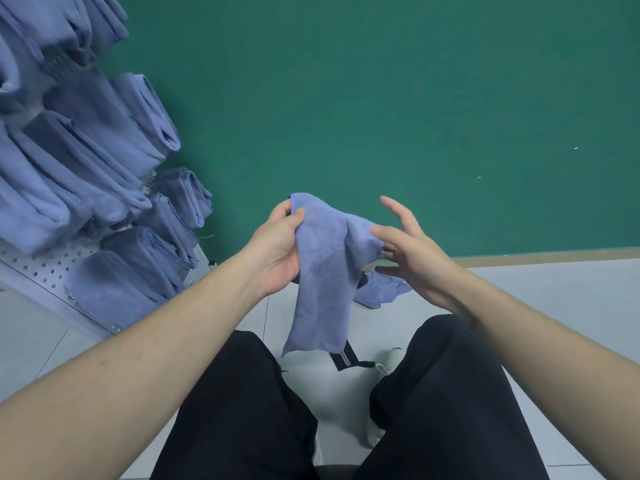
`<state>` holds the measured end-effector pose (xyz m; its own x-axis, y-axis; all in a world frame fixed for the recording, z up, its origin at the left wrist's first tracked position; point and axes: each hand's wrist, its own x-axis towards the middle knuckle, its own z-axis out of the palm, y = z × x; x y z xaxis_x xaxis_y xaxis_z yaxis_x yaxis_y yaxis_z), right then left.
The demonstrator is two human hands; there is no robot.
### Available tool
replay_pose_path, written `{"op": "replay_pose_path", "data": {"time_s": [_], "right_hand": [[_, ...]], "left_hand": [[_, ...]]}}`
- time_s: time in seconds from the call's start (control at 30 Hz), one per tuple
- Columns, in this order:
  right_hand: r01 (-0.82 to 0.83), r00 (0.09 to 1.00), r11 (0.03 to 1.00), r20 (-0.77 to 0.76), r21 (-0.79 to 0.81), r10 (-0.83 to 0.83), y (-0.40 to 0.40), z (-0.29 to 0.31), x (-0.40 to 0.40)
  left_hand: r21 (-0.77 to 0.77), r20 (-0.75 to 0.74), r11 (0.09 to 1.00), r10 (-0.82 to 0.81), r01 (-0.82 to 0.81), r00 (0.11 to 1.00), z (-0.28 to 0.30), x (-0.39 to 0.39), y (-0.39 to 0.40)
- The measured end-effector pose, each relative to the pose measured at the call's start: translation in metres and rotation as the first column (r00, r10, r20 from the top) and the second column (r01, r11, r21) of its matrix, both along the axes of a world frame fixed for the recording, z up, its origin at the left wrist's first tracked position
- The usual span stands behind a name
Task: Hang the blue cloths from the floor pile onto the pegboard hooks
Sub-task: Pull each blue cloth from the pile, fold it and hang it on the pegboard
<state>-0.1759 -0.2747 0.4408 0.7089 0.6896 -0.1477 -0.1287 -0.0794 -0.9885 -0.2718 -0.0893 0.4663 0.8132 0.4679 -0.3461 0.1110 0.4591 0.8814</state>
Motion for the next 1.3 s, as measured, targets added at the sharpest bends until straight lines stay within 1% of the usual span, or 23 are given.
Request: {"op": "replay_pose_path", "data": {"time_s": [0.07,0.13,0.2,0.27,0.33,0.37,0.43,0.53,0.63,0.67,0.73,0.77,0.8,0.83,0.9,0.97,1.03,1.1,1.13,1.2,1.3], "right_hand": [[-0.034,0.996,0.999,0.085,-0.032,0.036,-0.001,0.0,-0.003],[0.004,0.98,0.999,0.198,-0.041,0.004,-0.001,0.0,-0.002],[0.052,0.964,0.998,0.261,-0.027,-0.044,-0.002,0.002,0.001],[0.101,0.93,0.993,0.36,-0.056,-0.074,-0.002,0.005,0.003],[0.14,0.879,0.984,0.472,-0.108,-0.073,-0.001,0.009,0.004],[0.159,0.859,0.978,0.507,-0.135,-0.069,0.0,0.011,0.004],[0.206,0.846,0.96,0.527,-0.188,-0.078,0.003,0.013,0.004],[0.263,0.869,0.93,0.482,-0.257,-0.113,0.005,0.019,0.008],[0.284,0.921,0.923,0.341,-0.259,-0.187,0.005,0.023,0.011],[0.274,0.946,0.928,0.244,-0.251,-0.214,0.006,0.026,0.011],[0.207,0.974,0.958,-0.045,-0.198,-0.22,0.005,0.034,0.01],[0.153,0.968,0.976,-0.174,-0.157,-0.18,0.003,0.039,0.01],[0.083,0.961,0.989,-0.252,-0.123,-0.112,0.0,0.043,0.01],[-0.005,0.96,0.994,-0.279,-0.105,-0.025,-0.005,0.047,0.011],[-0.17,0.957,0.979,-0.255,-0.114,0.137,-0.014,0.053,0.011],[-0.244,0.957,0.952,-0.203,-0.182,0.207,-0.021,0.055,0.014],[-0.23,0.973,0.92,-0.073,-0.317,0.218,-0.024,0.056,0.018],[-0.162,0.968,0.873,0.097,-0.46,0.23,-0.023,0.057,0.02],[-0.126,0.963,0.866,0.149,-0.484,0.223,-0.023,0.058,0.02],[-0.091,0.973,0.892,0.153,-0.442,0.175,-0.023,0.058,0.022],[-0.077,0.991,0.944,0.08,-0.32,0.108,-0.023,0.061,0.019]], "left_hand": [[0.017,-0.03,1.0,-0.003,0.003,1.0,-0.001,-0.003,0.002],[0.077,-0.059,0.997,-0.013,0.018,0.998,-0.003,-0.005,0.005],[0.131,-0.08,0.991,-0.017,0.027,0.997,-0.003,-0.007,0.007],[0.189,-0.122,0.981,-0.018,0.041,0.992,-0.001,-0.009,0.006],[0.297,-0.181,0.953,-0.007,0.061,0.983,0.0,-0.009,0.003],[0.335,-0.206,0.94,0.005,0.066,0.979,0.0,-0.008,0.002],[0.347,-0.253,0.934,0.007,0.084,0.967,0.002,-0.006,-0.001],[0.25,-0.301,0.957,-0.065,0.145,0.951,0.01,-0.005,-0.006],[0.092,-0.225,0.973,-0.185,0.21,0.957,0.015,-0.007,-0.006],[0.082,-0.194,0.963,-0.237,0.256,0.952,0.015,-0.009,-0.005],[0.123,-0.142,0.934,-0.318,0.335,0.937,0.014,-0.011,-0.004],[0.141,-0.115,0.932,-0.32,0.334,0.94,0.014,-0.012,-0.003],[0.144,-0.085,0.941,-0.298,0.307,0.951,0.014,-0.012,-0.003],[0.141,-0.061,0.952,-0.266,0.272,0.962,0.014,-0.011,-0.003],[0.14,-0.041,0.968,-0.206,0.21,0.978,0.016,-0.011,-0.006],[0.149,-0.047,0.974,-0.166,0.172,0.985,0.018,-0.011,-0.007],[0.193,-0.075,0.967,-0.154,0.165,0.985,0.018,-0.011,-0.005],[0.275,-0.126,0.943,-0.16,0.189,0.979,0.019,-0.013,-0.003],[0.312,-0.156,0.928,-0.159,0.201,0.975,0.019,-0.013,-0.003],[0.365,-0.202,0.908,-0.138,0.205,0.97,0.02,-0.014,-0.003],[0.371,-0.213,0.912,-0.103,0.178,0.972,0.022,-0.012,-0.002]]}}
